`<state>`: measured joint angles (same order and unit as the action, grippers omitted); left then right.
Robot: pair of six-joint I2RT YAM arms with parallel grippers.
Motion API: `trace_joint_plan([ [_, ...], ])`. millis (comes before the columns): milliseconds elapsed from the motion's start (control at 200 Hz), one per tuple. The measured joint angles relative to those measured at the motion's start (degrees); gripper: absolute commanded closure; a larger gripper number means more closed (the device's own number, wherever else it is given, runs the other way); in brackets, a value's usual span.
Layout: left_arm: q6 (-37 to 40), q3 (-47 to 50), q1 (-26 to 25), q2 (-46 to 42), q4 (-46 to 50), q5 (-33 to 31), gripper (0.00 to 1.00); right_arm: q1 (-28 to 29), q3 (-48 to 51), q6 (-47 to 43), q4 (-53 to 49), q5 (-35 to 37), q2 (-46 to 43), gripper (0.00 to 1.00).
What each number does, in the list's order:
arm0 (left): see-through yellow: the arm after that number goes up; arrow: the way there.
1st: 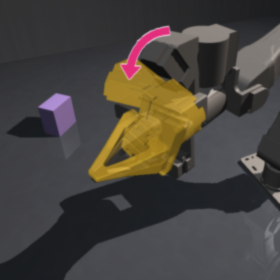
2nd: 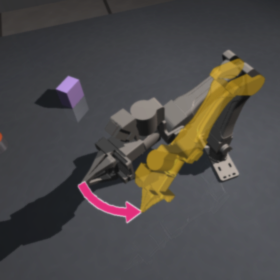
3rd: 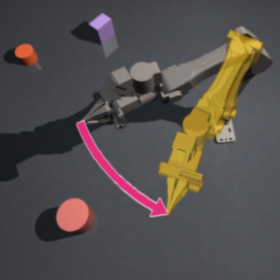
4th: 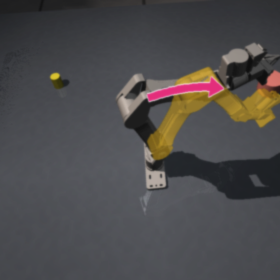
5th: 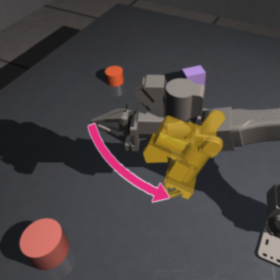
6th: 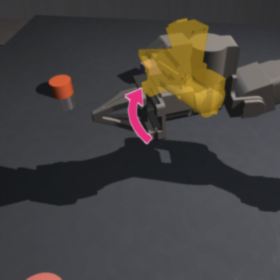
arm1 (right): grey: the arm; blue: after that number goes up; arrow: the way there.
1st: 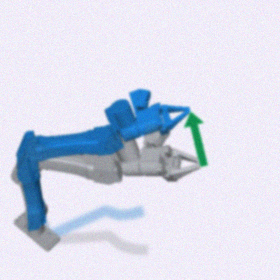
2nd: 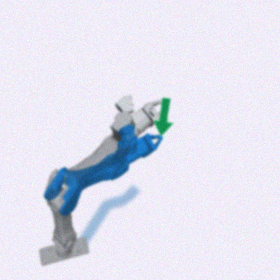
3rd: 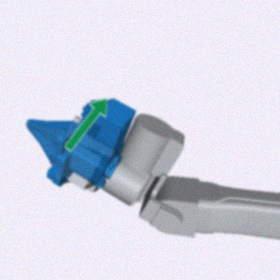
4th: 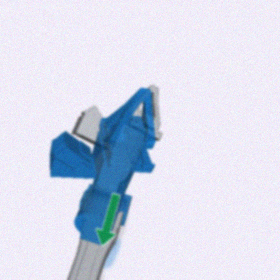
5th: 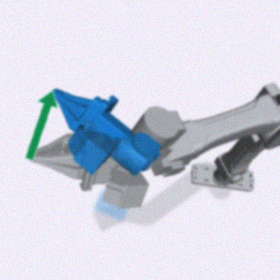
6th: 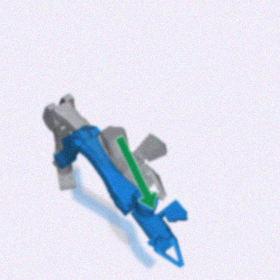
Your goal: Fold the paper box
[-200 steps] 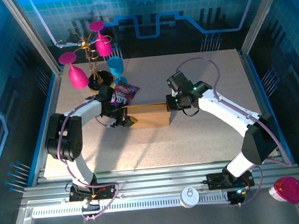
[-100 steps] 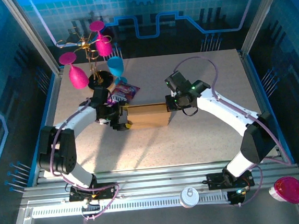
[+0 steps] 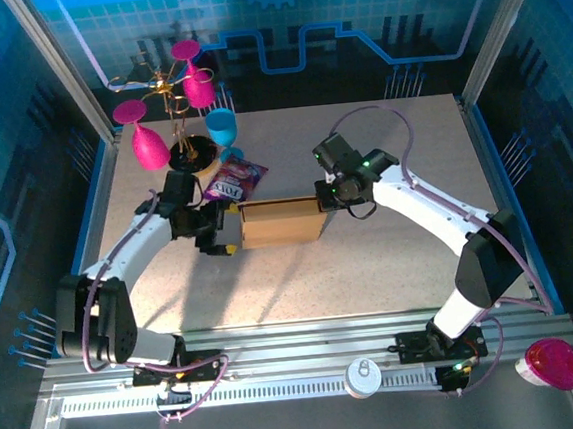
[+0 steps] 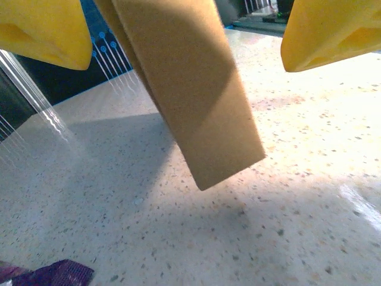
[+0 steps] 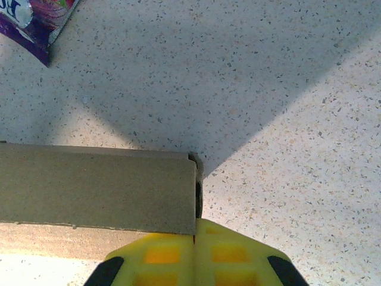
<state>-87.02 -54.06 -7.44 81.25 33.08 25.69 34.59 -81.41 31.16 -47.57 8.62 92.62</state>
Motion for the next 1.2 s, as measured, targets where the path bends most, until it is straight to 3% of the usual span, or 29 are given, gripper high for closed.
trace_joint_plan([
  [105,4.37,0.02,1.18,-1.55,2.29,-1.7,0.21,0.0,-0.81,-0.31,-0.63,0.0,0.52,1.0],
  [250,12.28,-1.14,4.2,-3.85,8.37,-6.27,0.39,0.0,-1.6,-0.98,-1.05,0.0,1.18,1.0],
  [310,16.79,-3.67,5.07,-4.55,11.45,-9.14,0.42,0.0,-1.7,-1.25,-1.05,0.0,1.29,1.0],
  [510,38.69,-15.74,4.74,-7.3,13.2,-12.02,0.57,0.02,-3.23,-2.6,-1.68,0.22,2.49,1.0],
  [635,55.45,-21.99,1.25,-7.34,14.45,-12.44,0.64,0.02,-4.5,-3.65,-2.21,0.2,3.48,1.0],
  [931,86.4,-23.56,-10.03,-6.78,18.12,-15.23,0.51,0.02,-6.34,-5.11,-3.02,-0.02,4.92,1.0],
  [1201,98.68,-23.54,-10.95,-2.49,19.65,-19.3,0.51,0.02,-6.49,-5.35,-3.04,-0.07,5.14,1.0],
])
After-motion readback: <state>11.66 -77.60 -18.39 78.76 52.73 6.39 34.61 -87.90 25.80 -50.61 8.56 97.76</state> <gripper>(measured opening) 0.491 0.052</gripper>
